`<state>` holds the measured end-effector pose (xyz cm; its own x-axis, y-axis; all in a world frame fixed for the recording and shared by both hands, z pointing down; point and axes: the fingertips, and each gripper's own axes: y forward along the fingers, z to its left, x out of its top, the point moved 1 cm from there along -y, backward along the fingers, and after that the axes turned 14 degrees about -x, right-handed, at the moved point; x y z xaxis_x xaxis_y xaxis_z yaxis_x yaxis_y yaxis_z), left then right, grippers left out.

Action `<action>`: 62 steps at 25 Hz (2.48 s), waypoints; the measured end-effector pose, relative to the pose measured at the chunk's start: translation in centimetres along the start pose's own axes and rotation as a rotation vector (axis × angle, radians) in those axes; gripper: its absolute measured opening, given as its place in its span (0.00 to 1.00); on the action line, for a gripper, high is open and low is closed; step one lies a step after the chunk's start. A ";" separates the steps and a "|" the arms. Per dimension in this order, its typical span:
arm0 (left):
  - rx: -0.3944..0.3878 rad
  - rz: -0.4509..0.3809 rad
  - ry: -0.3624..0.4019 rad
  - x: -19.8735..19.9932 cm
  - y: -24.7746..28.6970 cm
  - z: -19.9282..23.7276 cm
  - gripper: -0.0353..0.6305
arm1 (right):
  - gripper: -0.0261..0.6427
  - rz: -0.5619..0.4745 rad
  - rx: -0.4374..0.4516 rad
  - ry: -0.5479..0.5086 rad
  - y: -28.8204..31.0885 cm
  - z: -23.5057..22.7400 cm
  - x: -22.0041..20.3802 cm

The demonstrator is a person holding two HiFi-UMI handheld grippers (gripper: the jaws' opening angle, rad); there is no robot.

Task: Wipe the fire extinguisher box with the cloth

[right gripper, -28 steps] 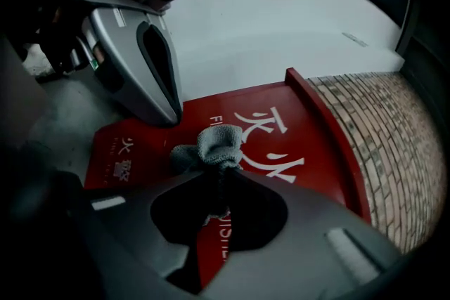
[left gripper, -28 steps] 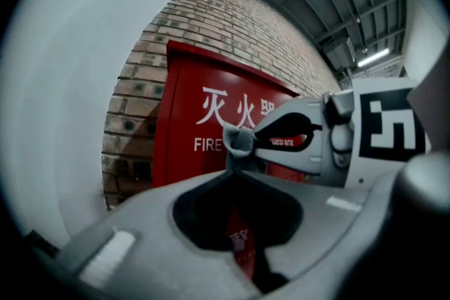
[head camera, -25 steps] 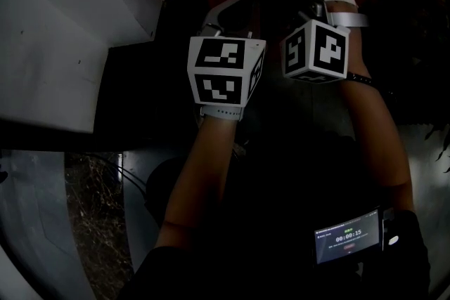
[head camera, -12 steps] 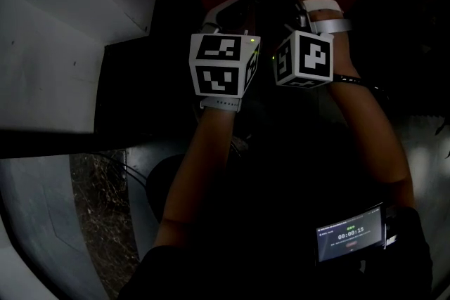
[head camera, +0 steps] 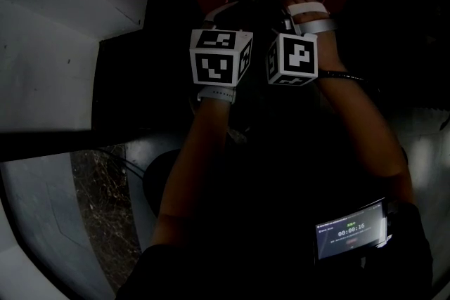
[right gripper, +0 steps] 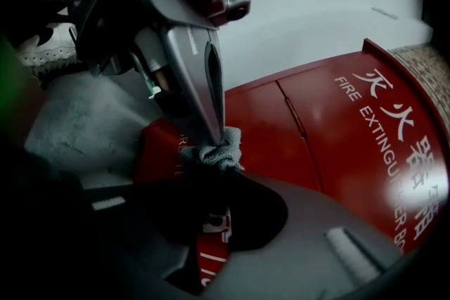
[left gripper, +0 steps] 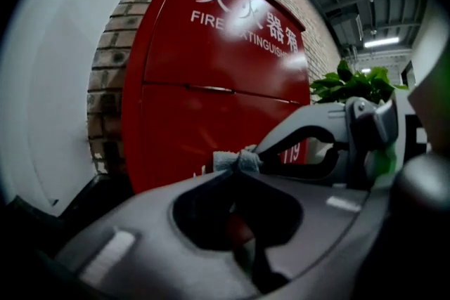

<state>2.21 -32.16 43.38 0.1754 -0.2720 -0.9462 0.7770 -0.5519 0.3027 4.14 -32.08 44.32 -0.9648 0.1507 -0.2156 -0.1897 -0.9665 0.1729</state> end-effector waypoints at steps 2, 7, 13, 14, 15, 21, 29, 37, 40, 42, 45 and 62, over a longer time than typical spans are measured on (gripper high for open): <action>-0.010 0.021 -0.018 -1.0 0.5 0.0 0.05 | 0.09 0.002 0.001 -0.002 0.1 0.3 -0.1; -0.007 0.086 -0.001 -3.8 1.6 0.5 0.05 | 0.09 0.017 0.035 -0.005 0.3 2.2 -0.6; -0.032 0.136 -0.001 -6.6 3.0 0.4 0.05 | 0.09 0.035 0.080 -0.019 0.8 5.1 -1.5; -0.036 0.145 -0.004 -7.1 3.1 0.5 0.05 | 0.09 0.039 0.089 -0.025 0.9 5.6 -1.7; -0.038 0.155 -0.006 -7.5 3.2 0.5 0.05 | 0.09 0.043 0.098 -0.029 1.0 6.2 -1.8; -0.048 0.198 -0.063 -9.7 3.5 0.7 0.05 | 0.09 0.052 0.126 -0.073 1.4 9.2 -2.4; -0.084 0.266 -0.112 -13.1 4.5 0.9 0.05 | 0.09 0.075 0.191 -0.098 1.9 12.9 -2.9; -0.097 0.306 -0.173 -15.1 5.0 1.1 0.05 | 0.09 0.097 0.251 -0.117 2.4 16.6 -3.9; -0.088 0.330 -0.201 -15.8 4.8 1.3 0.05 | 0.09 0.088 0.259 -0.115 2.5 17.9 -3.9; -0.084 0.337 -0.218 -16.0 4.7 1.5 0.05 | 0.09 0.083 0.260 -0.111 2.6 18.4 -3.8; -0.081 0.333 -0.225 -15.7 4.5 1.6 0.05 | 0.10 0.082 0.261 -0.108 2.6 18.2 -3.8; -0.056 -0.005 0.069 1.3 0.0 -2.4 0.05 | 0.10 0.066 -0.061 -0.093 -1.8 0.2 -0.8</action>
<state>3.92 -30.62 41.87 0.2114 -0.2135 -0.9538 0.8104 -0.5073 0.2931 5.20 -30.41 44.35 -0.9881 0.1021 -0.1152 -0.1163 -0.9854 0.1245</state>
